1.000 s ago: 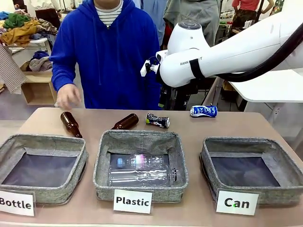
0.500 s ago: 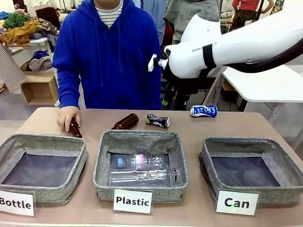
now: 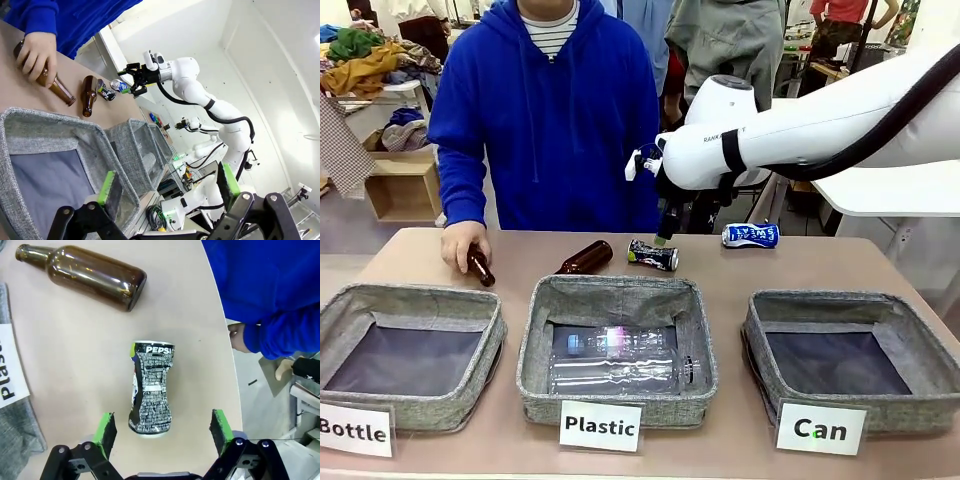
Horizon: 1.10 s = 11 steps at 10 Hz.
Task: Sort the can waste into the basket.
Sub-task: Pick up the can waste from the table and place it in the right Fabric basket.
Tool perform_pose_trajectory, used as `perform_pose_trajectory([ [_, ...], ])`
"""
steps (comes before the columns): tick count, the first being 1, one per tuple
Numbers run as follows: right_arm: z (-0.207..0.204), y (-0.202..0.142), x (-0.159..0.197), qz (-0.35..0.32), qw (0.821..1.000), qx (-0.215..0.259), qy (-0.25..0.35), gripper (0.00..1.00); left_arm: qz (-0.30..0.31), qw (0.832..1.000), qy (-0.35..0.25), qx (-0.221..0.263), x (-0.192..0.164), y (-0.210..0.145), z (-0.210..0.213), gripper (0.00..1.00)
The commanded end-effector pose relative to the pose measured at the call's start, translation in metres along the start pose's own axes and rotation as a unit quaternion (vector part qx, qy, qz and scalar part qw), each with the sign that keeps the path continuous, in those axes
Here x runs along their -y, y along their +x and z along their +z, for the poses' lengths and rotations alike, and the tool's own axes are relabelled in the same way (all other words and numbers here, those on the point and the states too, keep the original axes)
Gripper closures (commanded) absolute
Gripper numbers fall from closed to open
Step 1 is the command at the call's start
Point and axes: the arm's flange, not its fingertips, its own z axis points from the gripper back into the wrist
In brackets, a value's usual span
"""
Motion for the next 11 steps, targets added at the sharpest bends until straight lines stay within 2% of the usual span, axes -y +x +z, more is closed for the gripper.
perform_pose_trajectory([
  [1,-0.012,0.010,0.014,0.015,1.000,-0.019,0.013,0.00,-0.013,1.000,-0.008,0.007,0.001,0.001,-0.002,0.00],
  [4,-0.034,0.008,0.019,0.008,0.999,-0.022,0.022,0.00,0.000,1.000,0.000,0.000,0.000,0.000,0.000,0.00],
  [5,-0.041,0.007,0.022,0.005,0.999,-0.023,0.030,0.00,-0.042,0.998,-0.028,0.037,0.047,0.007,0.042,0.00],
  [7,-0.051,0.007,0.025,-0.003,0.999,-0.030,0.032,0.00,-0.088,0.988,-0.064,0.109,0.105,0.012,0.118,0.00],
  [8,-0.054,0.007,0.026,-0.005,0.999,-0.032,0.035,0.00,-0.097,0.984,-0.066,0.138,0.117,0.012,0.146,0.00],
  [9,-0.059,0.007,0.029,-0.002,0.999,-0.035,0.041,0.00,-0.100,0.978,-0.095,0.155,0.122,0.009,0.166,0.00],
  [10,-0.063,0.008,0.030,0.000,0.998,-0.041,0.049,0.44,-0.112,0.973,-0.099,0.175,0.124,0.006,0.176,0.00],
  [11,-0.066,0.009,0.033,0.001,0.997,-0.042,0.059,0.58,-0.115,0.971,-0.118,0.175,0.124,0.006,0.180,0.00],
])
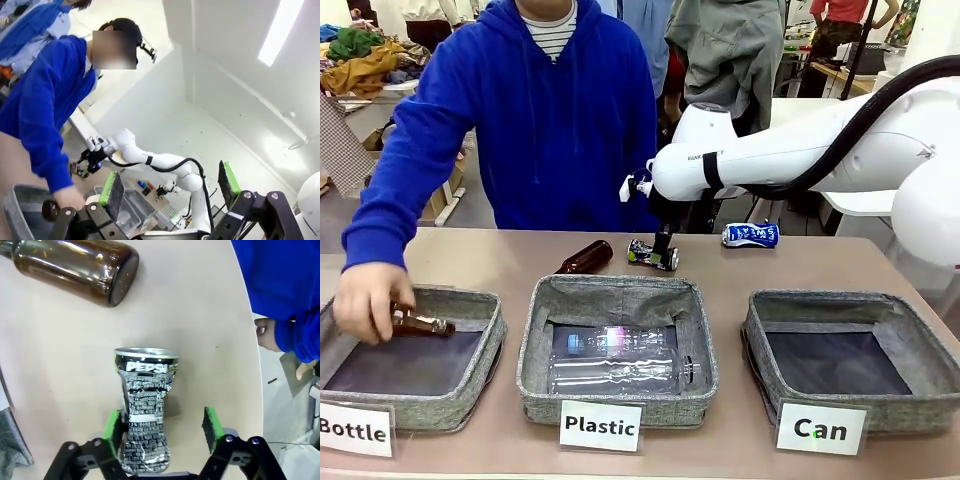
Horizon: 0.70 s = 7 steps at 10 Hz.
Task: Sort the can waste into the basket.
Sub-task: Pick up the can waste from the table and place it in the right Fabric basket.
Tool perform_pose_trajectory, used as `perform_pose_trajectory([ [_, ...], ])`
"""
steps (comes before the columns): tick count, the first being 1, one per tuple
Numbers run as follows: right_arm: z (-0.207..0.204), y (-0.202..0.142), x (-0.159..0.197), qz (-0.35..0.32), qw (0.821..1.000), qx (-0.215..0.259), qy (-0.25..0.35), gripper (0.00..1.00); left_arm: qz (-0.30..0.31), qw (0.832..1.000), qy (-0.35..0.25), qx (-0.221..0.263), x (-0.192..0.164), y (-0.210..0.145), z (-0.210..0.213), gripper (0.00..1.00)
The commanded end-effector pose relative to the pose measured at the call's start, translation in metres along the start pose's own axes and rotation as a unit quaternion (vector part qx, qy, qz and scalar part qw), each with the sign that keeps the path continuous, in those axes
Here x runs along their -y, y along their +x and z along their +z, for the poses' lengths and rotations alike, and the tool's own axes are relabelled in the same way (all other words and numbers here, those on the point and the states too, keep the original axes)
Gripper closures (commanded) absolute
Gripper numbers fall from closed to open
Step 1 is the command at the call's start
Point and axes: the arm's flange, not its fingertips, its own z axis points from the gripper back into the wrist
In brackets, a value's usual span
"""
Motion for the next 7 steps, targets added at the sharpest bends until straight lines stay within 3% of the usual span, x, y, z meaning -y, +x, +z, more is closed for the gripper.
perform_pose_trajectory([
  [1,-0.0026,0.0094,0.0146,0.004,1.000,-0.016,0.010,1.00,0.008,0.999,-0.037,0.007,-0.0108,0.0148,0.0367,0.00],
  [3,-0.0069,0.0081,0.0154,0.006,1.000,-0.018,0.019,1.00,0.001,0.999,-0.035,0.016,-0.0100,0.0166,0.0446,0.00],
  [4,-0.0069,0.0080,0.0164,0.004,1.000,-0.017,0.020,0.87,0.001,0.999,-0.046,0.010,-0.0095,0.0193,0.0451,0.00],
  [5,-0.0066,0.0075,0.0168,0.004,1.000,-0.019,0.022,0.96,0.001,0.999,-0.048,0.005,-0.0087,0.0177,0.0427,0.00],
  [7,-0.0045,0.0059,0.0133,0.005,1.000,-0.019,0.025,1.00,0.005,0.999,-0.043,-0.009,-0.0123,0.0143,0.0398,0.00],
])
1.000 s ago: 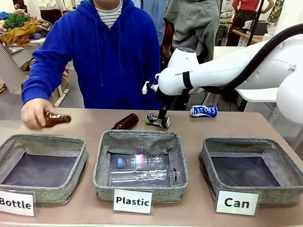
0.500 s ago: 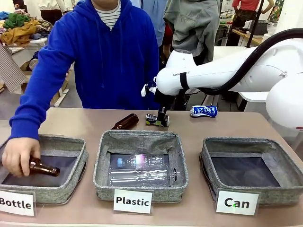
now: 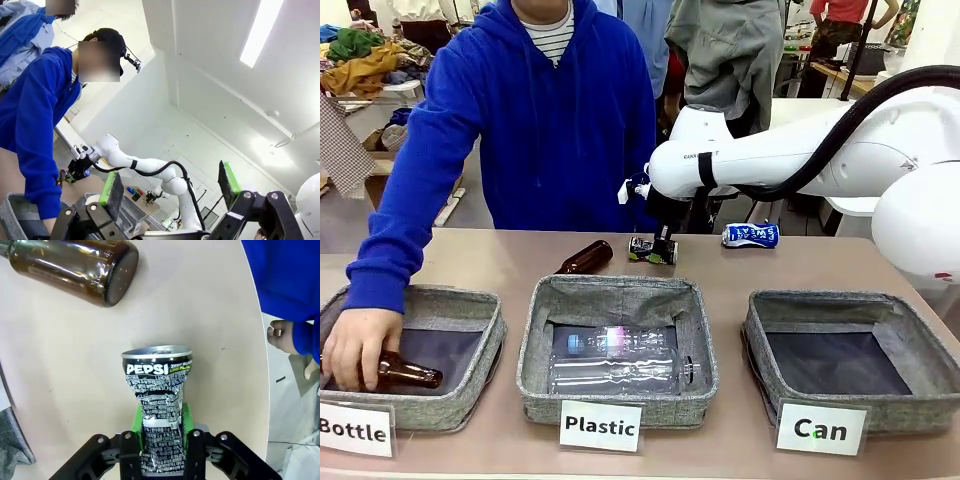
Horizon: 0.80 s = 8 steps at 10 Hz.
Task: Sort the can waste into the basket.
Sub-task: Pick up the can waste from the table and place it in the right Fabric basket.
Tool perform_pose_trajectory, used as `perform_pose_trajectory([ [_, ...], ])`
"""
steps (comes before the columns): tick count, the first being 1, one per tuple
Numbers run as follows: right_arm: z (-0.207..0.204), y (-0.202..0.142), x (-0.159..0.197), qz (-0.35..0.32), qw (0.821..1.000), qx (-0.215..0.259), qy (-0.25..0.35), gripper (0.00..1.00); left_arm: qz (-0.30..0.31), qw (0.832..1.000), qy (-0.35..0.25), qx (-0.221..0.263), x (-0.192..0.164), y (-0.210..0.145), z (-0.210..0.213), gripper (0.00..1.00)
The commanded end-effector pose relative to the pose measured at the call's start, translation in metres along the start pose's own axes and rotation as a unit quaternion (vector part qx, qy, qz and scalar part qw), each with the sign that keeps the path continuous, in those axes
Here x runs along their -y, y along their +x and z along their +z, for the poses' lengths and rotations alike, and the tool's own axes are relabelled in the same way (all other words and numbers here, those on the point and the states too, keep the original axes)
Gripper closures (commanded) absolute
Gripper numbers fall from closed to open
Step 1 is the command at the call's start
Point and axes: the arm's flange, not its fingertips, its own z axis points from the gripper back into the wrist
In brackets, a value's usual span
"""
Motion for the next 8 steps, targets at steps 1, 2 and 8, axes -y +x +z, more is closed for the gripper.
perform_pose_trajectory([
  [1,0.009,0.001,0.002,0.007,1.000,-0.002,-0.002,1.00,0.009,1.000,0.000,-0.023,-0.011,0.009,0.021,0.00],
  [2,0.019,-0.001,-0.004,0.006,1.000,0.003,-0.002,1.00,0.009,1.000,-0.003,-0.028,-0.011,0.006,0.017,0.00],
  [8,0.188,-0.071,-0.136,0.018,0.997,0.032,-0.066,1.00,0.047,0.971,-0.016,-0.235,-0.037,-0.036,-0.073,0.00],
])
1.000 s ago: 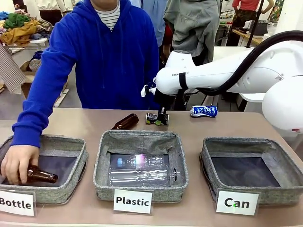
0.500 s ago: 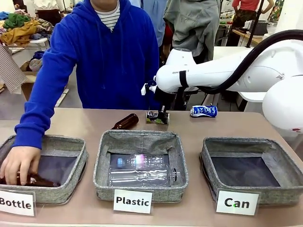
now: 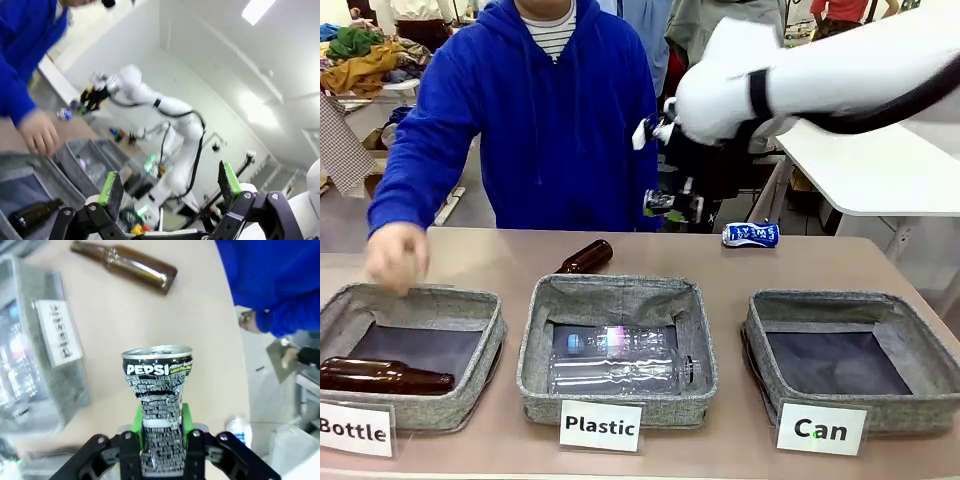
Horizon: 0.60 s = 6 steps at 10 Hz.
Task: Sort the can waste into the basket.
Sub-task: Pick up the can waste from the table and place it in the right Fabric basket.
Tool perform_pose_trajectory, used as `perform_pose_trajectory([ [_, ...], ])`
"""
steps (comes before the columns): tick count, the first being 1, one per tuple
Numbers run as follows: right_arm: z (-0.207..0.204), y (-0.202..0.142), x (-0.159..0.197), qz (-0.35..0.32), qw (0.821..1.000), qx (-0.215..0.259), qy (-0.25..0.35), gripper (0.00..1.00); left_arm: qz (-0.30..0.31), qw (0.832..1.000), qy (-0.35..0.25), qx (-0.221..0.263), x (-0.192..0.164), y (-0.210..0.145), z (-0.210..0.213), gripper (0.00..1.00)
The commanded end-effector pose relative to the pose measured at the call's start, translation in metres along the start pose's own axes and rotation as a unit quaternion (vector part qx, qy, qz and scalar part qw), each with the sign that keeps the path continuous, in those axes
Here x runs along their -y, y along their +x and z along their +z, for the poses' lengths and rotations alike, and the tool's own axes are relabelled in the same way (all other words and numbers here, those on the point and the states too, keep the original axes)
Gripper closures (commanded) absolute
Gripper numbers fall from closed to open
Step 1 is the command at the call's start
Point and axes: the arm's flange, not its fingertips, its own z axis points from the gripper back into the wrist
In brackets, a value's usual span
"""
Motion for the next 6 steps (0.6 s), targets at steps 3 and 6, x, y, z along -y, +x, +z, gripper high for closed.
perform_pose_trajectory([
  [3,0.063,-0.104,-0.096,0.040,0.999,-0.008,-0.001,1.00,-0.037,0.978,-0.002,-0.203,-0.018,-0.027,-0.104,0.00],
  [6,0.089,-0.174,-0.143,0.047,0.997,-0.054,-0.016,1.00,-0.075,0.945,0.017,-0.319,-0.035,-0.067,-0.172,0.00],
])
